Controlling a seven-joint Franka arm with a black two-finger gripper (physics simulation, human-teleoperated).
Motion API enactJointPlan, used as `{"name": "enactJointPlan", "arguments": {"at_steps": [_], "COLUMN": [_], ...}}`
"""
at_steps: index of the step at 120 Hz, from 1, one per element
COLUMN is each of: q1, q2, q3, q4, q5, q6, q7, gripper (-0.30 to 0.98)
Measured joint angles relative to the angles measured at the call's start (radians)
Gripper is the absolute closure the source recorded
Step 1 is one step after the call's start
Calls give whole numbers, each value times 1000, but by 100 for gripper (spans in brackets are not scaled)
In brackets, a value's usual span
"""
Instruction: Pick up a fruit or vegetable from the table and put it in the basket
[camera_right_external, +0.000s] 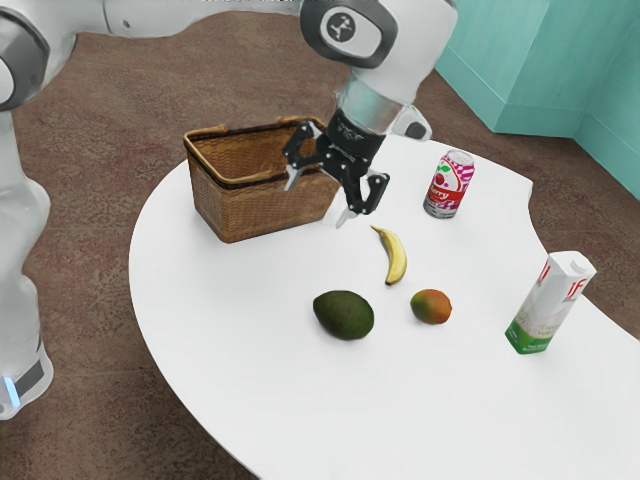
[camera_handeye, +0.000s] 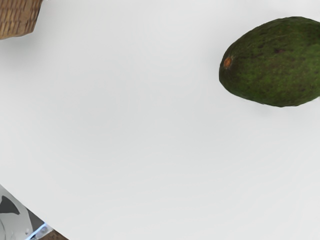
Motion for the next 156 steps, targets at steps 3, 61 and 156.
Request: {"name": "enactJointPlan", "arguments": {"at_steps": [3,61,156], "q1": [-2,-23,-132], "q2": [-1,11,-136], "q3": [0,83,90], "q4": [0,-2,-410], "q5": [-1,13,-8], "q6": [35,276,525], "q7": [-59,-328,1100], "gripper": [0,0,0]}}
